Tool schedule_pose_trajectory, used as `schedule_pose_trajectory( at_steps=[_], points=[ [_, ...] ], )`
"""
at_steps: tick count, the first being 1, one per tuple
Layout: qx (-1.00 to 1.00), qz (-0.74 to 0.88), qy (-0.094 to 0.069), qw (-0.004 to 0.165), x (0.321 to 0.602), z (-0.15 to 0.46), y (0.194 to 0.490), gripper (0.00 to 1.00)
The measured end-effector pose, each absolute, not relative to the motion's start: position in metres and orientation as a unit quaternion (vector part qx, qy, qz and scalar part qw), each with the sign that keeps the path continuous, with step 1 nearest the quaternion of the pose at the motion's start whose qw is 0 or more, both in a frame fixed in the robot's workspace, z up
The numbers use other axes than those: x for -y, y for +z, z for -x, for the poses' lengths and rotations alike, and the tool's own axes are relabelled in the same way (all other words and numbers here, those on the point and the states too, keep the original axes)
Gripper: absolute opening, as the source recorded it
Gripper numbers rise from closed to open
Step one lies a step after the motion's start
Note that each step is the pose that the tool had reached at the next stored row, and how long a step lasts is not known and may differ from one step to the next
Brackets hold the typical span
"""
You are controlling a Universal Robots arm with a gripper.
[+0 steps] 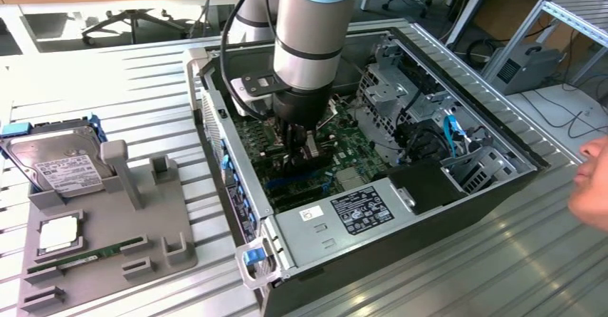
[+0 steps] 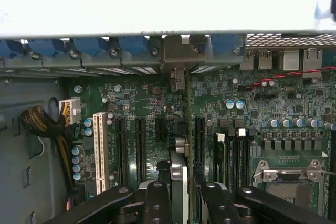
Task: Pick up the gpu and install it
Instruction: 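Insert the gpu into the slot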
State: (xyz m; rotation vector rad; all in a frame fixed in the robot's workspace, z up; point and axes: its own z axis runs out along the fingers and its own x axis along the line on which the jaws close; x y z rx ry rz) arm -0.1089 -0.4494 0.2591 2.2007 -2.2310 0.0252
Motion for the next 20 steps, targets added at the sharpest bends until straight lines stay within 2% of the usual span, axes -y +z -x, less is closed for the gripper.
schedule_pose_trajectory(
  at_steps=[20],
  points=[
    [0.714, -0.700, 0.008, 0.004, 0.4494, 0.1089, 0.2579, 0.27]
  ],
)
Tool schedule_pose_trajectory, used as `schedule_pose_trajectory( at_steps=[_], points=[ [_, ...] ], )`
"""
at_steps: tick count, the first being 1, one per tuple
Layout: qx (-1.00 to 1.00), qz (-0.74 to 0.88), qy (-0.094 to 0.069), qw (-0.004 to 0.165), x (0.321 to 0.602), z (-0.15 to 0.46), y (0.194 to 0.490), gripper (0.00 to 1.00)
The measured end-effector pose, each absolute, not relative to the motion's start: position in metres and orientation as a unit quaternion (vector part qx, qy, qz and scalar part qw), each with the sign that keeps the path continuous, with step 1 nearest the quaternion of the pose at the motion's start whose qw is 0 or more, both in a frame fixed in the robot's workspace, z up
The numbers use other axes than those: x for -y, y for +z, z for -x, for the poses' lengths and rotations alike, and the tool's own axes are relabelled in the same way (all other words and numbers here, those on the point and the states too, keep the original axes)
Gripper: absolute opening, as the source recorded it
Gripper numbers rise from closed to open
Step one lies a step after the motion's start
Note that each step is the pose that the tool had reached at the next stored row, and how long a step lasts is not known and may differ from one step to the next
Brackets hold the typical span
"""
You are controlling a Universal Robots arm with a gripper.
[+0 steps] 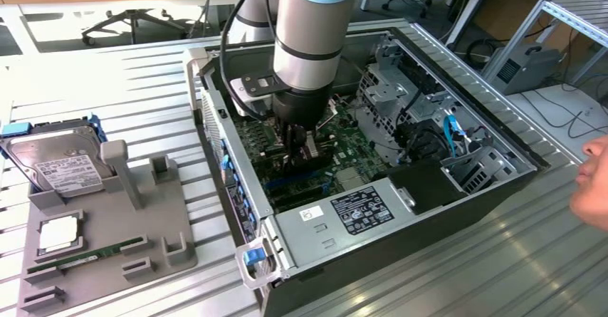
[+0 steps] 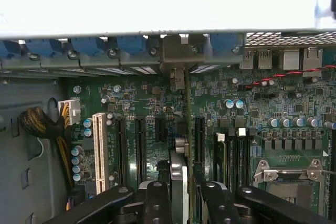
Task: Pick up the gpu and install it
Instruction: 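Insert the gpu into the slot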
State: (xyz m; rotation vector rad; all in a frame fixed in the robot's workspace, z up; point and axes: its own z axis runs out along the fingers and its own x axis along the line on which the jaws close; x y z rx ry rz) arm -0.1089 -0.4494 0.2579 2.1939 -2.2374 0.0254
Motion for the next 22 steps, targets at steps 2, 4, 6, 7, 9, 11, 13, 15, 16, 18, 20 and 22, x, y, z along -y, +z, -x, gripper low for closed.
schedule_pose_trajectory(
  at_steps=[2, 4, 6, 7, 9, 11, 13, 15, 16, 18, 20, 22],
  points=[
    [0.714, -0.700, 0.008, 0.004, 0.4494, 0.1089, 0.2579, 0.27],
    [0.714, -0.700, 0.008, 0.004, 0.4494, 0.1089, 0.2579, 0.27],
    [0.714, -0.700, 0.008, 0.004, 0.4494, 0.1089, 0.2579, 0.27],
    [0.714, -0.700, 0.008, 0.004, 0.4494, 0.1089, 0.2579, 0.27],
    [0.714, -0.700, 0.009, 0.004, 0.4493, 0.1088, 0.2578, 0.27],
    [0.714, -0.700, 0.009, 0.005, 0.4493, 0.1089, 0.2581, 0.27],
    [0.714, -0.700, 0.009, 0.005, 0.4493, 0.1089, 0.2584, 0.27],
    [0.714, -0.700, 0.009, 0.005, 0.4493, 0.1089, 0.2584, 0.27],
    [0.714, -0.700, 0.009, 0.005, 0.4494, 0.1089, 0.2584, 0.27],
    [0.714, -0.700, 0.009, 0.005, 0.4493, 0.1089, 0.2584, 0.27],
    [0.714, -0.700, 0.009, 0.005, 0.4493, 0.1089, 0.2584, 0.27],
    [0.714, -0.700, 0.010, 0.006, 0.4493, 0.1089, 0.2574, 0.27]
  ],
)
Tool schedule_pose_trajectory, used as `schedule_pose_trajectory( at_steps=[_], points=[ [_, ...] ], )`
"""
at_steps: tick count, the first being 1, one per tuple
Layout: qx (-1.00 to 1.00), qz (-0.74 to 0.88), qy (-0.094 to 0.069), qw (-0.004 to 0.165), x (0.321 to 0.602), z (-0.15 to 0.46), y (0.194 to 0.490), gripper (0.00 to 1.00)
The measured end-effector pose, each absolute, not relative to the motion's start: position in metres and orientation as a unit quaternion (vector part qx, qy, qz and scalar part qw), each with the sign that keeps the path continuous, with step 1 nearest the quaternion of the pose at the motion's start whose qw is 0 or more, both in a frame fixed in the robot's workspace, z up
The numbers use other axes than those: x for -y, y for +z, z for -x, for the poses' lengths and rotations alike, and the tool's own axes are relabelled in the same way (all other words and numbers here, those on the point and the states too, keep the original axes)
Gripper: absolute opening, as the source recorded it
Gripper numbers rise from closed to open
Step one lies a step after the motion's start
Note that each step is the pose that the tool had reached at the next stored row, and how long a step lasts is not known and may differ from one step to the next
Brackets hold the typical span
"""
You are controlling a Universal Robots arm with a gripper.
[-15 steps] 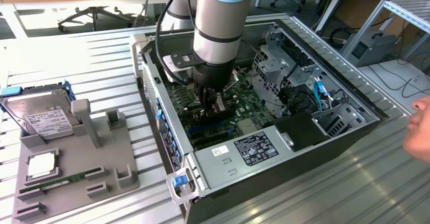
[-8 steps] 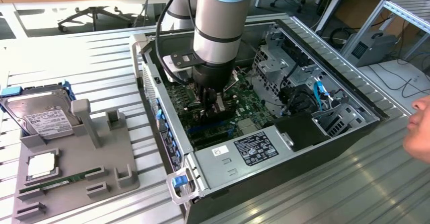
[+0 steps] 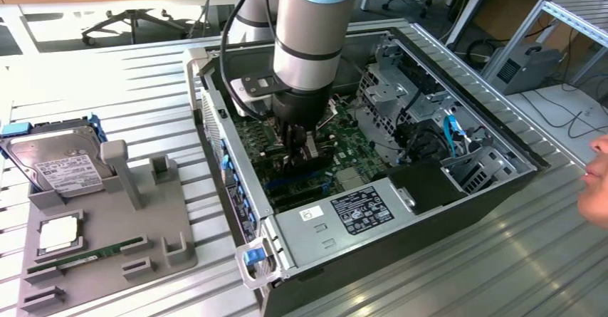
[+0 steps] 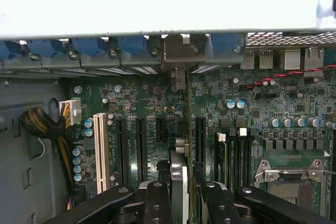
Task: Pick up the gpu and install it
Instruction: 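Insert the gpu into the slot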
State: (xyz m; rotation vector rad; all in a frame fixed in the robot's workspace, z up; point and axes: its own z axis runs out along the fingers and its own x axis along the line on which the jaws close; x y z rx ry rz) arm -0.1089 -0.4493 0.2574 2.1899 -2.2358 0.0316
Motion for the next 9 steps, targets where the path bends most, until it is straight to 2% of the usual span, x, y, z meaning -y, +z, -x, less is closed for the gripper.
schedule_pose_trajectory(
  at_steps=[9],
  points=[
    [0.714, -0.700, 0.010, 0.006, 0.4494, 0.1089, 0.2571, 0.27]
  ],
)
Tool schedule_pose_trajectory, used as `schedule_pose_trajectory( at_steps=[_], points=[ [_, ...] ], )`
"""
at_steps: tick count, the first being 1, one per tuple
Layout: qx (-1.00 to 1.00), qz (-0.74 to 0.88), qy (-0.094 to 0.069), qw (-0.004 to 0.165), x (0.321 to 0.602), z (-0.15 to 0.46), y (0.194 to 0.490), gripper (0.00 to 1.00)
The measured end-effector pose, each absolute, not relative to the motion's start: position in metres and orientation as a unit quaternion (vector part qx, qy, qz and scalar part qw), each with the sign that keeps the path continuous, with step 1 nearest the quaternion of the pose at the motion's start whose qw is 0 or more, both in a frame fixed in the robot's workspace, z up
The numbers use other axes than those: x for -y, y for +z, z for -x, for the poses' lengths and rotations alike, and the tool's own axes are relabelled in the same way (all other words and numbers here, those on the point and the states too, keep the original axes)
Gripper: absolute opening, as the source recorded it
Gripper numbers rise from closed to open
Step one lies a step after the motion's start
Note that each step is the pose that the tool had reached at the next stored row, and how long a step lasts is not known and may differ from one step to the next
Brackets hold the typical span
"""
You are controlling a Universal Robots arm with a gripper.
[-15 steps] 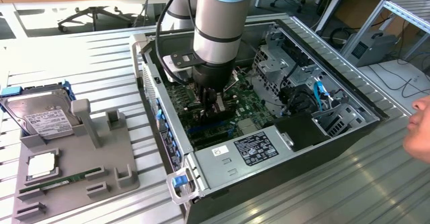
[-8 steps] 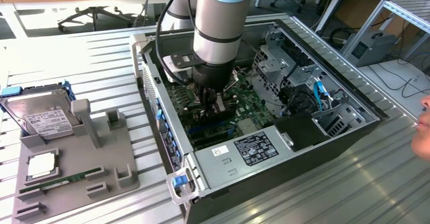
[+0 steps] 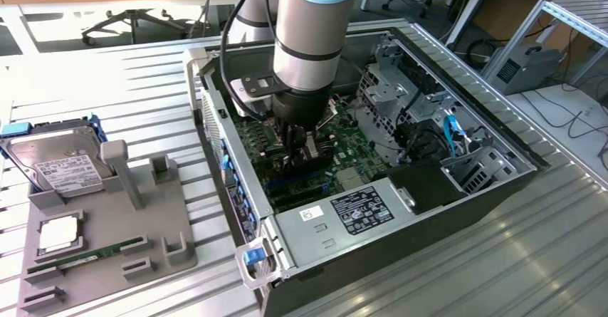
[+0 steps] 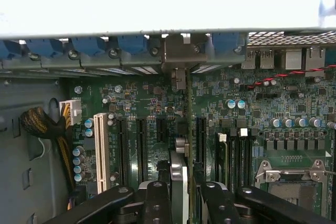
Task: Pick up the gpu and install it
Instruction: 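Insert the gpu into the slot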
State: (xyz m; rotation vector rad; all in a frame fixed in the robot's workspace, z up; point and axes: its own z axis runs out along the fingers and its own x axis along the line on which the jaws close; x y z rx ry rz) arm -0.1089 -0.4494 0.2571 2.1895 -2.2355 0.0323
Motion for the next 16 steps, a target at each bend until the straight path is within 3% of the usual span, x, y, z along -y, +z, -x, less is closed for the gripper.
schedule_pose_trajectory(
  at_steps=[16],
  points=[
    [0.714, -0.700, 0.010, 0.006, 0.4494, 0.1090, 0.2527, 0.27]
  ],
)
